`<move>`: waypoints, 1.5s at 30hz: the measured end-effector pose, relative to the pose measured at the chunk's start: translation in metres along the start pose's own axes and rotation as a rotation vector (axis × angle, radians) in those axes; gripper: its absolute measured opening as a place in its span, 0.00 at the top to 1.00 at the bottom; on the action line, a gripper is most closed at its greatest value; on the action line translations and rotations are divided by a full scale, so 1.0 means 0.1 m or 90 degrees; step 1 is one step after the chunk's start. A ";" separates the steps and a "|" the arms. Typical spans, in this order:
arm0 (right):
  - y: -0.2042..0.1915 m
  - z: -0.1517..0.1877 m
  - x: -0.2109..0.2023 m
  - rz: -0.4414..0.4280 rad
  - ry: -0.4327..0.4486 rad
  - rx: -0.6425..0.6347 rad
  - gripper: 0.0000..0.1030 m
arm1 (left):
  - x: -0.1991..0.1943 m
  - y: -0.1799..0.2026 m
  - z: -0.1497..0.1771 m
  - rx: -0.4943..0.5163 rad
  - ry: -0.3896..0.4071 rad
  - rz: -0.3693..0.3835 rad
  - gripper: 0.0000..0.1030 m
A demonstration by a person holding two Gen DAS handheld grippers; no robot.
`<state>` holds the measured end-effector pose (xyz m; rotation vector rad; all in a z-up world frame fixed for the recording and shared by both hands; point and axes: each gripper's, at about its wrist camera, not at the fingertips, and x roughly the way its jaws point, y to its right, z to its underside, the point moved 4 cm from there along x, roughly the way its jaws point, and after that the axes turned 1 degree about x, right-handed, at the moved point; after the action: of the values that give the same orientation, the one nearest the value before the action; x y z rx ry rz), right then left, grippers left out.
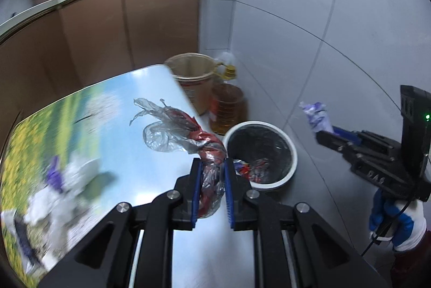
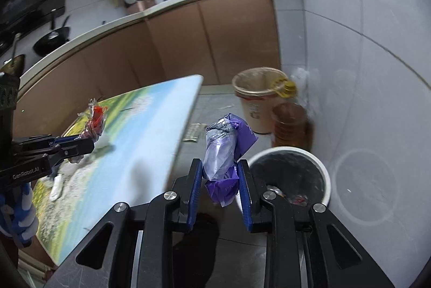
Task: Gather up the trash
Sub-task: 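Carry both items over the trash bin and open both tools to drop them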
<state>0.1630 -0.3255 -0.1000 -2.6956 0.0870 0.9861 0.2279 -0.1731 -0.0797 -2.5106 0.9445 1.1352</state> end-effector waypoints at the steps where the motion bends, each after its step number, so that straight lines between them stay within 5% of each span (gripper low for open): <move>1: 0.07 0.01 0.05 0.005 -0.005 0.007 0.74 | 0.07 0.05 -0.03 0.005 -0.003 0.005 0.86; 17: 0.96 0.28 1.19 0.080 -0.108 0.092 0.74 | 1.75 0.68 -0.54 0.042 -0.144 0.075 0.85; 26: 1.19 0.39 1.62 0.113 -0.148 0.099 0.67 | 2.31 0.83 -0.63 0.020 -0.196 0.109 0.84; 28: 1.22 0.42 1.63 0.124 -0.150 0.100 0.59 | 2.34 0.80 -0.63 0.005 -0.200 0.121 0.79; 31: 1.24 0.44 1.59 0.135 -0.150 0.100 0.56 | 2.34 0.78 -0.65 -0.016 -0.192 0.127 0.56; 40: 1.05 0.42 1.35 0.131 -0.132 0.098 0.45 | 1.89 0.66 -0.67 -0.037 -0.136 0.127 0.55; 45: 0.79 0.33 1.09 0.105 -0.105 0.088 0.41 | 1.34 0.49 -0.61 -0.041 -0.037 0.073 0.55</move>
<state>0.2140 -0.3889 -0.2119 -2.5030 0.3367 1.1997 0.2982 -0.3002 -0.1347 -2.4859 1.0650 1.2849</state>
